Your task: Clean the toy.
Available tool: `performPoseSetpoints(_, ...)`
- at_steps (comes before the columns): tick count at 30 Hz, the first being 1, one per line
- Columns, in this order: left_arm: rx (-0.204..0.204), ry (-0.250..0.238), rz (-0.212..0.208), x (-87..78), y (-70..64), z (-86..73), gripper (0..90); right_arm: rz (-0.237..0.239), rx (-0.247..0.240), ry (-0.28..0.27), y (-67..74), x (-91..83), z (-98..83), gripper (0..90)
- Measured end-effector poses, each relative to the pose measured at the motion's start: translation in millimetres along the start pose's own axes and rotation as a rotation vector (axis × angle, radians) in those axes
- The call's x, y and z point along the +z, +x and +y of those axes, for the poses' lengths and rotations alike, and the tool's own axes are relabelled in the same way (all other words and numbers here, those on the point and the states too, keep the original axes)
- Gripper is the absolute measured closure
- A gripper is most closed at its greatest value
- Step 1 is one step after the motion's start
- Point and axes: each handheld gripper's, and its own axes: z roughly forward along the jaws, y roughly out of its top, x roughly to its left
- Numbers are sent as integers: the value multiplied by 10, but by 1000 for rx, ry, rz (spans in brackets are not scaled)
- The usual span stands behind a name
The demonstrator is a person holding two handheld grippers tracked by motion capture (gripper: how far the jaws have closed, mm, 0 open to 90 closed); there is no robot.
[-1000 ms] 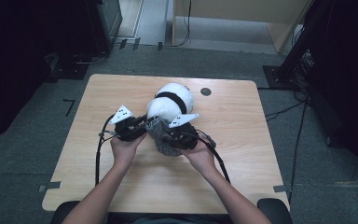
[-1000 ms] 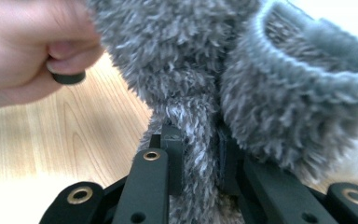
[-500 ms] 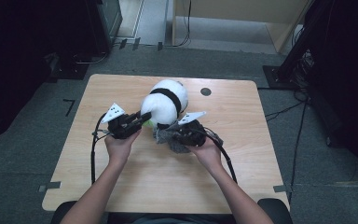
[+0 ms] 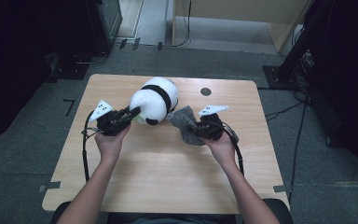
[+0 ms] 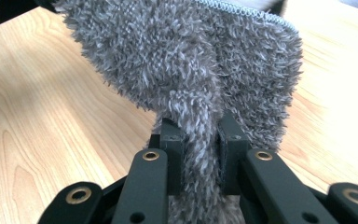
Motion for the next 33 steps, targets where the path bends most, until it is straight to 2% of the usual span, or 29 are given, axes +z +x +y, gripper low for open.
performPoseSetpoints(6,-7,13,29,-39,98,-2,737,-31,49,-11,-157,-113,-42,776)
performPoseSetpoints(9,-6,17,51,-73,162,-2,740,-48,57,-11,-230,-157,-65,776)
performPoseSetpoints(13,-11,7,75,-118,235,1,742,-70,92,-19,-340,-227,-102,776)
performPoseSetpoints(19,-25,13,114,-189,394,-24,743,-108,137,-10,-517,-282,-182,776)
performPoseSetpoints(23,-41,43,115,-221,503,-59,742,-127,164,3,-638,-277,-265,772)
performPoseSetpoints(27,-50,85,132,-256,604,-92,740,-168,158,33,-755,-255,-358,766)
performPoseSetpoints(28,-56,93,126,-267,637,-102,740,-175,161,36,-791,-258,-389,766)
performPoseSetpoints(30,-44,115,131,-283,682,-116,737,-183,183,43,-868,-265,-443,766)
performPoseSetpoints(33,-40,150,112,-299,757,-136,733,-174,232,33,-980,-262,-511,759)
